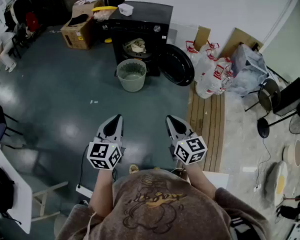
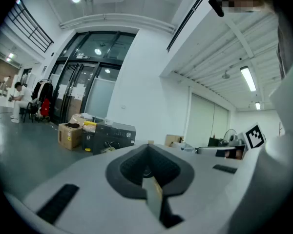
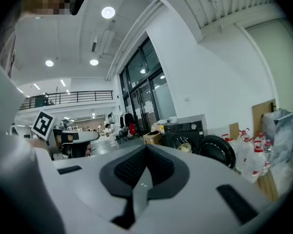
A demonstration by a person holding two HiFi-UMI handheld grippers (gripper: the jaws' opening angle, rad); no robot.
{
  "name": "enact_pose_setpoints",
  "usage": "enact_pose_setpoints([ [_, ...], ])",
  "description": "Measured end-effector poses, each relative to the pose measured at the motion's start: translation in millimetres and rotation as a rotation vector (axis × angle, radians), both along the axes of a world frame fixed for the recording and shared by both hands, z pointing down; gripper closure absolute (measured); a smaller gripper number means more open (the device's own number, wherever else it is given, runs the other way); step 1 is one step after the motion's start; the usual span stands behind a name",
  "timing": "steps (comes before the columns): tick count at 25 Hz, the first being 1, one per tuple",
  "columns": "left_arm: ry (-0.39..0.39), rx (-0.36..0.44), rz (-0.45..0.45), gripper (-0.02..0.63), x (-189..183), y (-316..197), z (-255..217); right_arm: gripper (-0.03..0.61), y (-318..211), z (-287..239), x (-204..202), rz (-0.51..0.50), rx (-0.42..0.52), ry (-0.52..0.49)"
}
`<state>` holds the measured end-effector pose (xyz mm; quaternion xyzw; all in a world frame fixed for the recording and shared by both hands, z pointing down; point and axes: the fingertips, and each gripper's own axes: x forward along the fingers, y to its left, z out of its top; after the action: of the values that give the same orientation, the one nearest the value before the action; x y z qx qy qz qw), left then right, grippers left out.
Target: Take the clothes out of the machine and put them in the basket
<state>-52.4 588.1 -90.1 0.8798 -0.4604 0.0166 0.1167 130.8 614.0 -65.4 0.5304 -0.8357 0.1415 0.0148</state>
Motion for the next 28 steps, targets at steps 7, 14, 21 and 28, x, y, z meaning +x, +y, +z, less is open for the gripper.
enact_pose_setpoints([
  [7,-0.001,-0.002,-0.006,0.611,-6.3,-6.2,0.5,0.583,-5.7,0.7,-6.7,0.005,-0.003,-0.019],
  [14,-0.039,0.001,0.009,0.611,-28.7,-20.8,4.7,0.581,-15.2,5.7,-26.9,0.016,-0.011,-0.004],
  [21,-0.043,0.014,0.037,0.611,-50.0,-41.3,11.4,0.581,-31.6,17.3,-42.6,0.044,-0.01,0.002],
  [28,-0.017,-0.005,0.038,0.611,-56.1,-83.1,18.9,0.581,-70.1,24.3,-48.0,0.055,-0.024,-0.006],
])
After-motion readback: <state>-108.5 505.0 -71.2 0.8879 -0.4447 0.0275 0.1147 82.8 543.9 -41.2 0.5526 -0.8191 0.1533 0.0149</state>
